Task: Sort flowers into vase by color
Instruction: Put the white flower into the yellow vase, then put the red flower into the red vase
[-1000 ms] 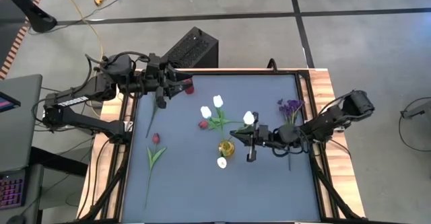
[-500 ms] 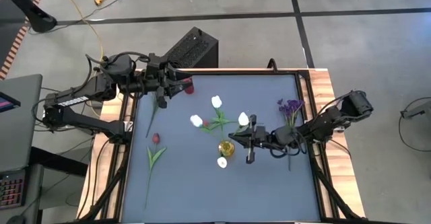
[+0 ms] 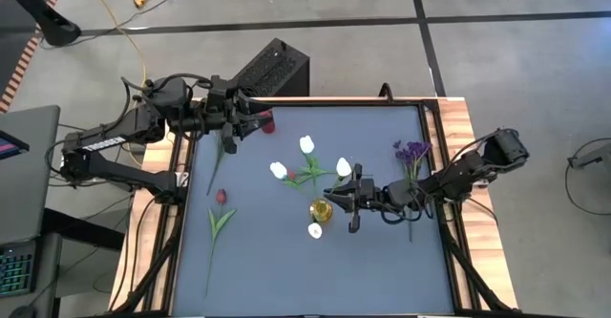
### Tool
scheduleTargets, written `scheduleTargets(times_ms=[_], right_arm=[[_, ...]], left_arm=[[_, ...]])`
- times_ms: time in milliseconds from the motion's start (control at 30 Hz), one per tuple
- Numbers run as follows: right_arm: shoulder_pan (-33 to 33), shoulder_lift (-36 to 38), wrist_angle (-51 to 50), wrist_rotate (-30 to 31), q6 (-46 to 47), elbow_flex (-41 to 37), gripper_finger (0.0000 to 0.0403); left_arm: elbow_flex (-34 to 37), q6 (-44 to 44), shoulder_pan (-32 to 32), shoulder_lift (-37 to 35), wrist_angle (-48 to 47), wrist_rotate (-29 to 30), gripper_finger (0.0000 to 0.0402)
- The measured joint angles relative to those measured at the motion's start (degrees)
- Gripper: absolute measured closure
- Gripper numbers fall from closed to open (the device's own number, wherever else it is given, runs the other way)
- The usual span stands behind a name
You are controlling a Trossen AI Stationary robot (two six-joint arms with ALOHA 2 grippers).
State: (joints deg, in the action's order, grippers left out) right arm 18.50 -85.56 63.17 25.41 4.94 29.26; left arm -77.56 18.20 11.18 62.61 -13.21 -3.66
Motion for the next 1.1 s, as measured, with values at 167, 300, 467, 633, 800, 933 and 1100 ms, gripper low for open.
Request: scheduleTargets(times_ms=[167,300,467,633,800,933,1100], right_arm=[[-0.56,0.04,-2.37,-0.01,7.13,0.00,0.0296],[-0.81,0.07,-5.44,-0.34,12.70,0.00,0.0267],[-1.20,0.07,-6.33,-6.01,17.92,0.00,0.0203],[-1.44,0.09,-6.54,-13.82,21.44,0.00,0.0148],[-1.64,2.22,-14.20,-18.95,25.30,0.02,0.0138],[-2.35,6.58,-22.56,-20.89,25.67,0.40,0.0138],[-4.15,12.88,-37.17,-21.29,24.99,3.52,0.0138]], left_arm=[[0.00,-0.04,0.00,0.00,0.00,0.00,0.0224],[0.00,-0.04,0.00,0.00,0.00,0.00,0.0224],[0.00,-0.07,0.00,0.00,-0.14,-0.33,0.0224],[0.00,-1.19,0.00,0.00,-2.40,-0.59,0.0224],[0.00,-1.74,0.00,0.00,-4.59,-0.61,0.0224],[0.00,-2.87,0.00,0.00,-4.53,-0.61,0.0224],[0.00,-4.08,0.00,0.00,-4.52,-0.63,0.0224]])
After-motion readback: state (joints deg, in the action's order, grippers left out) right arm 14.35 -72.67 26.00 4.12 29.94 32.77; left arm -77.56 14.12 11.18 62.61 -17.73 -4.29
